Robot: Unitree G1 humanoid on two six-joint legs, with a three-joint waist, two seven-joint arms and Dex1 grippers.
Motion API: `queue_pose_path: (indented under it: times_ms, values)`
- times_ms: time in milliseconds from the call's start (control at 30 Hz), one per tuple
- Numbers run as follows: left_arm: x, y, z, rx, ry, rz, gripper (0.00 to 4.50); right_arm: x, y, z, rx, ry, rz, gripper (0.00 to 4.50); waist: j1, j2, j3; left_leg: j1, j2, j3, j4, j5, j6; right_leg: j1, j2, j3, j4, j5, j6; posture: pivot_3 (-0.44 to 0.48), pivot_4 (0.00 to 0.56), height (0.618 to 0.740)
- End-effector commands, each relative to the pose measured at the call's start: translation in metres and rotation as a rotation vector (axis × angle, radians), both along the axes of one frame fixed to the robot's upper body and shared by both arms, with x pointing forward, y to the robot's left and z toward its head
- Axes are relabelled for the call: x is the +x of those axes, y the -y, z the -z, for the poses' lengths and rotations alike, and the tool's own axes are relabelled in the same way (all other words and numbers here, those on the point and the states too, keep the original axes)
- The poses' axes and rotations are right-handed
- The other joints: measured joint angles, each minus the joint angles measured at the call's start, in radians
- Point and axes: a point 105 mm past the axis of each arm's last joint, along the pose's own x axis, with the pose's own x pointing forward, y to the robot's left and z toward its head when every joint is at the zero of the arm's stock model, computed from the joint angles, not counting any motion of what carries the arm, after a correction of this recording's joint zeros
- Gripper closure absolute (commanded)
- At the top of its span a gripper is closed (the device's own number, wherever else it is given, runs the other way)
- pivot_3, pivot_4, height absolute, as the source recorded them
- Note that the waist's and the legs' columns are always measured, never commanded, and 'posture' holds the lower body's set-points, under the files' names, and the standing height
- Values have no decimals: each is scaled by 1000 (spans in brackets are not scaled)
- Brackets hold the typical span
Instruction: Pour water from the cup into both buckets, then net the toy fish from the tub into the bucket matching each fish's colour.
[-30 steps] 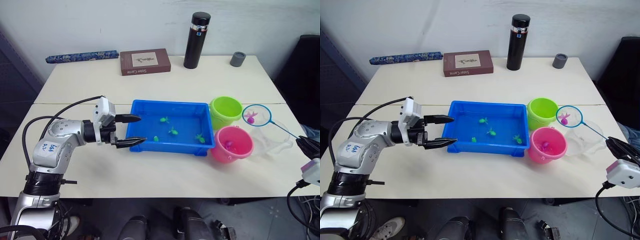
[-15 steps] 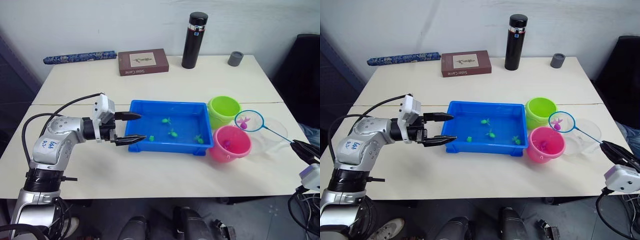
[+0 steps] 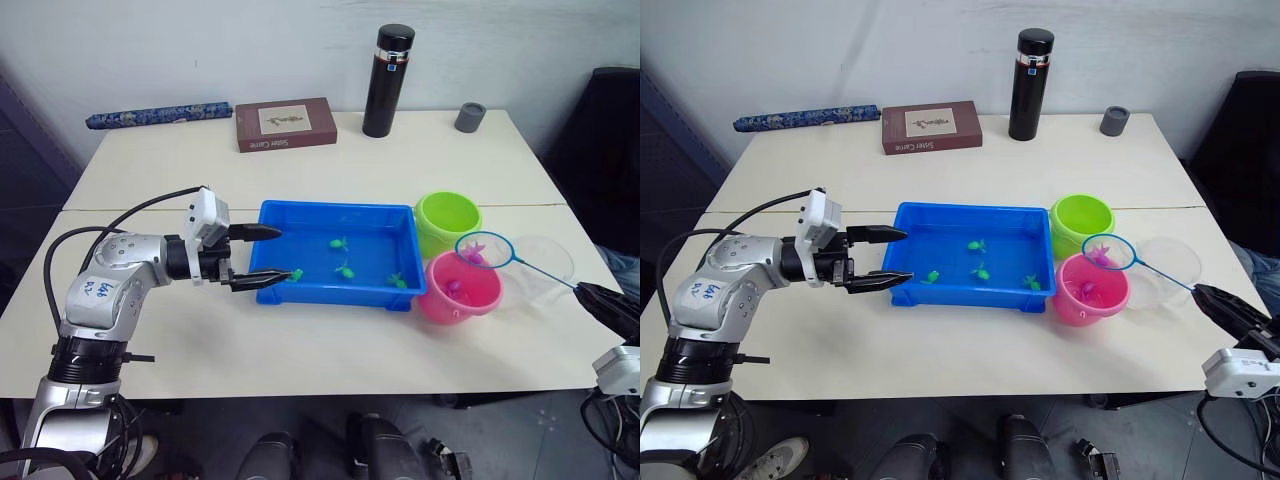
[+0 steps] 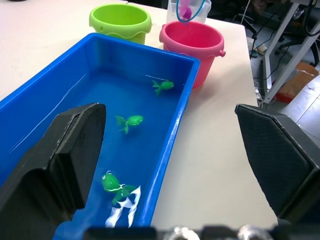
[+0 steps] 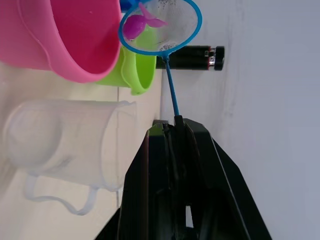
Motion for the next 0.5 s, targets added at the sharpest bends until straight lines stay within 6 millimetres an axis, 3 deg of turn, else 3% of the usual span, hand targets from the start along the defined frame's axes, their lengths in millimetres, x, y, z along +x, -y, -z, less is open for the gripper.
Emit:
queue_pose_path:
  times_ms: [33, 500]
  values:
    - [-1, 2, -12, 0, 53, 9, 40, -4, 1, -7, -50, 77, -8, 4500, 0, 0, 0, 0, 0, 0, 0, 0, 0, 0, 0, 0, 0, 0, 0, 0, 150, 739]
    - [1, 2, -10, -4, 50, 5, 40, -19, 10, -8, -230, 427, 82, 4500, -1, 0, 0, 2, 0, 3, 0, 0, 0, 0, 1, 4, 1, 0, -1, 0, 150, 739]
